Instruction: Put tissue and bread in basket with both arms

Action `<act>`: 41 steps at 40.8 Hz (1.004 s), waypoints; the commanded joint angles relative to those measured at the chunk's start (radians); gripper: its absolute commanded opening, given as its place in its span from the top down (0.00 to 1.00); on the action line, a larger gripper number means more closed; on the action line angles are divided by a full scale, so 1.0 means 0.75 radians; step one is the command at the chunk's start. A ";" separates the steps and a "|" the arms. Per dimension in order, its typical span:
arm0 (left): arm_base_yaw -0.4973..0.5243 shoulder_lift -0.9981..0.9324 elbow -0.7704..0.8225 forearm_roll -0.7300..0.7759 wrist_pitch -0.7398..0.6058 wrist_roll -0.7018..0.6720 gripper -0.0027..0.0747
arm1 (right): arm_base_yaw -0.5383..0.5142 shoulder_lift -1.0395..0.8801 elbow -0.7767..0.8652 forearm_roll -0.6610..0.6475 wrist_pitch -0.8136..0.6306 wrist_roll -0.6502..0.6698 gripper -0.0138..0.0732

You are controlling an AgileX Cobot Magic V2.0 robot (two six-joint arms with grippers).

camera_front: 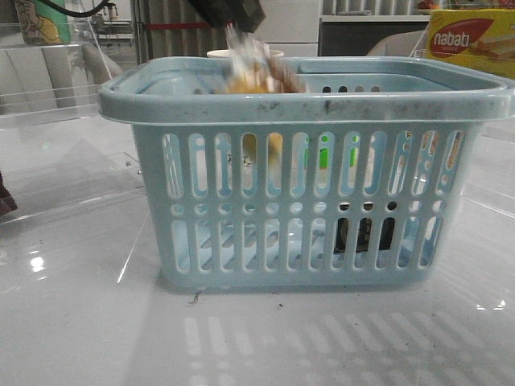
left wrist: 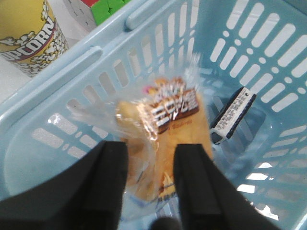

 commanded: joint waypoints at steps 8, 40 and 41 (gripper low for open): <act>0.007 -0.250 -0.048 0.004 -0.055 0.001 0.38 | 0.000 -0.005 -0.036 -0.001 -0.086 -0.014 0.21; 0.013 -1.337 0.805 0.004 -0.075 -0.037 0.38 | 0.000 -0.005 -0.036 -0.001 -0.083 -0.014 0.21; 0.013 -1.376 0.831 0.004 -0.075 -0.043 0.38 | 0.000 -0.005 -0.036 -0.001 -0.083 -0.014 0.21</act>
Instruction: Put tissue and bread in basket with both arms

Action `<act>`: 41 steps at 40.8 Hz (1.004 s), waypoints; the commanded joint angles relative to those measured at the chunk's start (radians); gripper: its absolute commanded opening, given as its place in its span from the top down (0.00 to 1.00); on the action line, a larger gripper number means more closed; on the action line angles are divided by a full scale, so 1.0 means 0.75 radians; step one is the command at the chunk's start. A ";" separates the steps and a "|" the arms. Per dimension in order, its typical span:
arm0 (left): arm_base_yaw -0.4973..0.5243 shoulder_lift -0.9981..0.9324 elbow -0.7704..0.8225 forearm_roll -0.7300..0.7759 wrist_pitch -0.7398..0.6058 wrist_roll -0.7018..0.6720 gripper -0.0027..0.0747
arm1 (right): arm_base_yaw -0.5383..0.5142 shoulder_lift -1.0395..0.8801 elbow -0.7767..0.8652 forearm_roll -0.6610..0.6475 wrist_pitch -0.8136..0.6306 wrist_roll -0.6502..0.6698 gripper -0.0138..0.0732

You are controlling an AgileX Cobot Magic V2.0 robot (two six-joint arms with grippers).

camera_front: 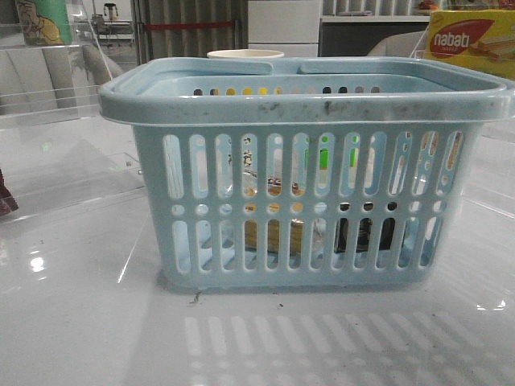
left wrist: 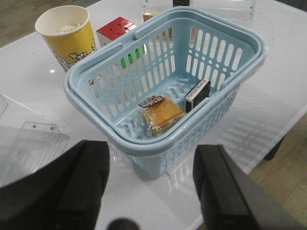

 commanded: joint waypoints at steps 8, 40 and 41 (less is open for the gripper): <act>0.003 -0.316 0.245 -0.015 -0.118 -0.070 0.38 | 0.000 -0.005 -0.035 -0.001 -0.079 -0.014 0.21; 0.003 -0.367 0.318 -0.010 -0.147 -0.070 0.85 | 0.000 -0.005 0.004 -0.003 -0.070 -0.014 0.78; 0.003 -0.367 0.318 -0.010 -0.147 -0.070 0.85 | 0.000 -0.005 0.004 -0.003 -0.070 -0.014 0.78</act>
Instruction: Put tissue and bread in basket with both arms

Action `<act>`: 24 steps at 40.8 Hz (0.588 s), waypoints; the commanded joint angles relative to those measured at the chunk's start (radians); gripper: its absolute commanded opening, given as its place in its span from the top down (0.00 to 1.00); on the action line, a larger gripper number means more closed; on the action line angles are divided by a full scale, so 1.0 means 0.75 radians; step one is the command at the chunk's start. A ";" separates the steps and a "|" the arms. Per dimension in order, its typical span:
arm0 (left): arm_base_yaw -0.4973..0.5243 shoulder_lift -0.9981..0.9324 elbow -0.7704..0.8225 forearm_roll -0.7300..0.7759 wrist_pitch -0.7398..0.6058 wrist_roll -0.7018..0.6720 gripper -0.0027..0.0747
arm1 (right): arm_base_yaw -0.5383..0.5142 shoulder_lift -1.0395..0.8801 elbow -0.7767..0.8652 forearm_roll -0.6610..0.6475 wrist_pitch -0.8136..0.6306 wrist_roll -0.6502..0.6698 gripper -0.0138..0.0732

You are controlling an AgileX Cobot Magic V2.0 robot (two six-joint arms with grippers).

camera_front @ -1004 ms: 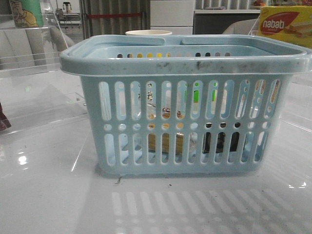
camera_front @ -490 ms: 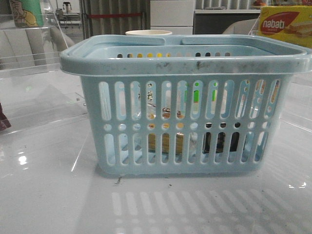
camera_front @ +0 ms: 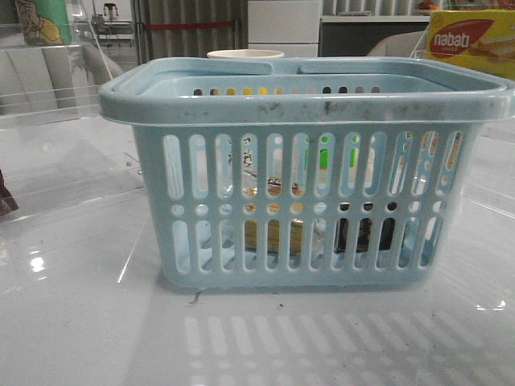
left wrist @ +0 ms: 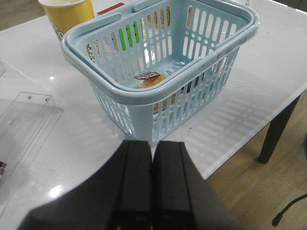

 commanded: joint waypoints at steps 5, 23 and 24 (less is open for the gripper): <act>0.000 0.013 -0.035 -0.010 -0.113 -0.011 0.85 | 0.000 -0.005 -0.034 0.002 -0.081 -0.014 0.78; 0.204 -0.045 -0.025 0.001 -0.113 -0.008 0.85 | 0.000 -0.005 -0.034 0.002 -0.079 -0.014 0.78; 0.235 -0.057 -0.015 -0.005 -0.124 -0.008 0.85 | 0.000 -0.005 -0.034 0.003 -0.079 -0.014 0.78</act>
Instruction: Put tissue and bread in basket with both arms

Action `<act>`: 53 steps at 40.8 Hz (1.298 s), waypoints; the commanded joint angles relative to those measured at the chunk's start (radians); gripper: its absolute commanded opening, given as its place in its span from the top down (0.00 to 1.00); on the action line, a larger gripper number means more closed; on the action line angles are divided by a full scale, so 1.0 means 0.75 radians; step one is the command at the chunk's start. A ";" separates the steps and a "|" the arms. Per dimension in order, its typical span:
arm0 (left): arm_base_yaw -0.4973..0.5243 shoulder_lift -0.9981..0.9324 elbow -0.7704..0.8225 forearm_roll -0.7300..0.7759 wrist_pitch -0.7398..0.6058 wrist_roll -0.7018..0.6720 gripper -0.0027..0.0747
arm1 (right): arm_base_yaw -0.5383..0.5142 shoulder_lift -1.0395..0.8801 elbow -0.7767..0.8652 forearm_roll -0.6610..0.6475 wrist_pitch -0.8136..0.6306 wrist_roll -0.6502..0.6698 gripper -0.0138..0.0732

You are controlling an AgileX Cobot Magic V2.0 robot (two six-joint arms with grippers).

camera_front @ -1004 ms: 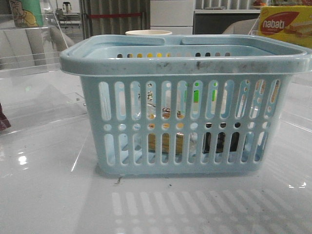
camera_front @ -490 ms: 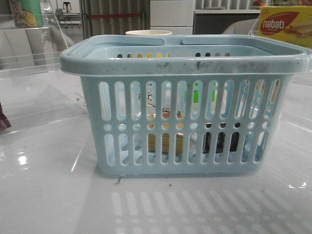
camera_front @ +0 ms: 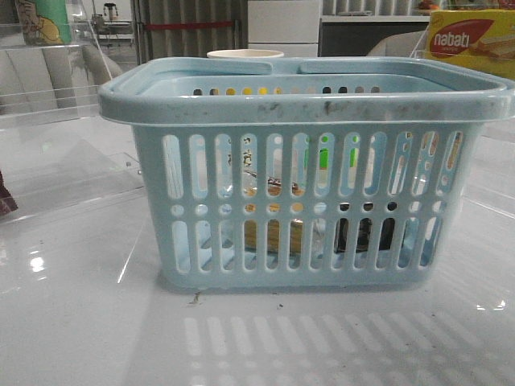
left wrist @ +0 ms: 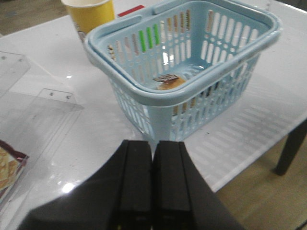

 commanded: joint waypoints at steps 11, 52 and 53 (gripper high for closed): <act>0.382 -0.316 0.404 -0.009 -0.738 -0.008 0.85 | 0.000 -0.005 -0.034 0.003 -0.080 -0.014 0.78; 0.692 -0.621 1.050 -0.047 -1.188 -0.008 0.85 | 0.000 -0.005 -0.034 0.003 -0.057 -0.014 0.78; 0.692 -0.621 1.050 -0.047 -1.188 -0.008 0.85 | 0.000 -0.005 -0.034 0.003 -0.057 -0.014 0.78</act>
